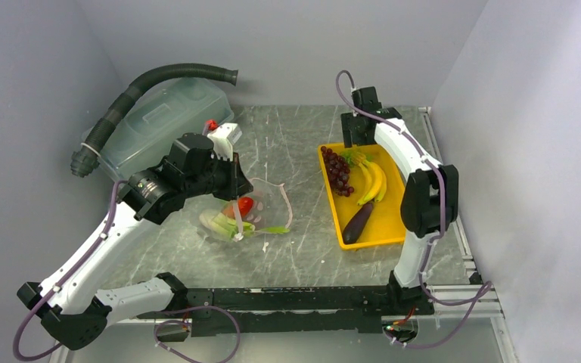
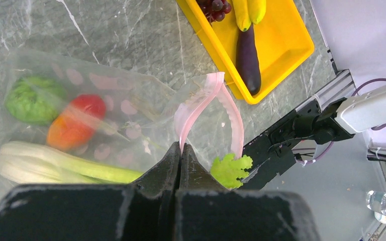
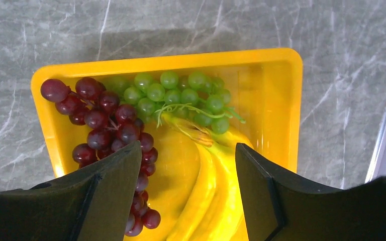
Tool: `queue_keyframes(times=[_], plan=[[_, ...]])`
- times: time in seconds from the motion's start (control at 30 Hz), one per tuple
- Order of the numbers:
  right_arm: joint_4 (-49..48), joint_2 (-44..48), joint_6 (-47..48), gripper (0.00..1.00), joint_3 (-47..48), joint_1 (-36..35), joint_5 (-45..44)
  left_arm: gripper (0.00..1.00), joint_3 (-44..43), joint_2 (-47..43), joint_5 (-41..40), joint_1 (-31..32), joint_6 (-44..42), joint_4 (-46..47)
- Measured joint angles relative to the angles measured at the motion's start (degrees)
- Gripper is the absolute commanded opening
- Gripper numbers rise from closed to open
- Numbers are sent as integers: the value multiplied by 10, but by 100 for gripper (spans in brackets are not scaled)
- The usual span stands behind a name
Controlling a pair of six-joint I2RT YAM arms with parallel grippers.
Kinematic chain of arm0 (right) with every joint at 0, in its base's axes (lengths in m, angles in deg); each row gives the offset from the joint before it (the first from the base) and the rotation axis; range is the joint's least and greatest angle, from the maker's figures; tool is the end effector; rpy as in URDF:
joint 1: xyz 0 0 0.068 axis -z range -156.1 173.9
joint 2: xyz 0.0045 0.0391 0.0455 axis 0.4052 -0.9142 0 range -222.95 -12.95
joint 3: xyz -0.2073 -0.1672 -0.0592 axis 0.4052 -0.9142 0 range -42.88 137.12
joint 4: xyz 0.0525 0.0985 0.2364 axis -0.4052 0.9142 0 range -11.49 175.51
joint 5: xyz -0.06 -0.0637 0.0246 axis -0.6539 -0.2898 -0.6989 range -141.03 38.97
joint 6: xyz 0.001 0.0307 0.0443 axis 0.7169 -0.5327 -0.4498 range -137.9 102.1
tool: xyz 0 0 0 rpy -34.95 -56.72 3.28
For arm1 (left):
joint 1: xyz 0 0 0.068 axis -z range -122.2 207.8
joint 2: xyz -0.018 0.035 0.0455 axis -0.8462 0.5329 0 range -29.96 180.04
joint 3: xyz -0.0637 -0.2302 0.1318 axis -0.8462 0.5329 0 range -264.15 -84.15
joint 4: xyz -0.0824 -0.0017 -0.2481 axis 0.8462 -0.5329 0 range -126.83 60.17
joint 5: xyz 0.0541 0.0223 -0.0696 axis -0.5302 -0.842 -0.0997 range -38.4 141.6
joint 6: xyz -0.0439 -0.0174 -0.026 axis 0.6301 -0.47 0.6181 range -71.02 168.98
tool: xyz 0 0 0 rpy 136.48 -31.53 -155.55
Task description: Place the food in the zip-top bag and seal the zipper
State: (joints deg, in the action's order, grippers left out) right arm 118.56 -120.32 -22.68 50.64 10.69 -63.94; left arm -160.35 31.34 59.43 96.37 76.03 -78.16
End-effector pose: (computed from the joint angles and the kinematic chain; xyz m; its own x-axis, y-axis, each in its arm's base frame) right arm 0.4058 0.0871 0.2773 -0.7917 -0.1025 -0.6022 -0.0289 0.9910 -0.1308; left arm 0.1578 -0.1320 0.4058 -0.7050 -0.0140 -0.7091 0.4335 0.7828 -0.4465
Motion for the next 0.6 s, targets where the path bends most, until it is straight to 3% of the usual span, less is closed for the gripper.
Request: queue_keyframes(times=[0.3,0.6], plan=[[65,-89,62,62,89,18,70,0,0,-2,2,0,0,-1],[106,-116,90,62,108,25,109,0,1,-6,3,0,-1,-4]])
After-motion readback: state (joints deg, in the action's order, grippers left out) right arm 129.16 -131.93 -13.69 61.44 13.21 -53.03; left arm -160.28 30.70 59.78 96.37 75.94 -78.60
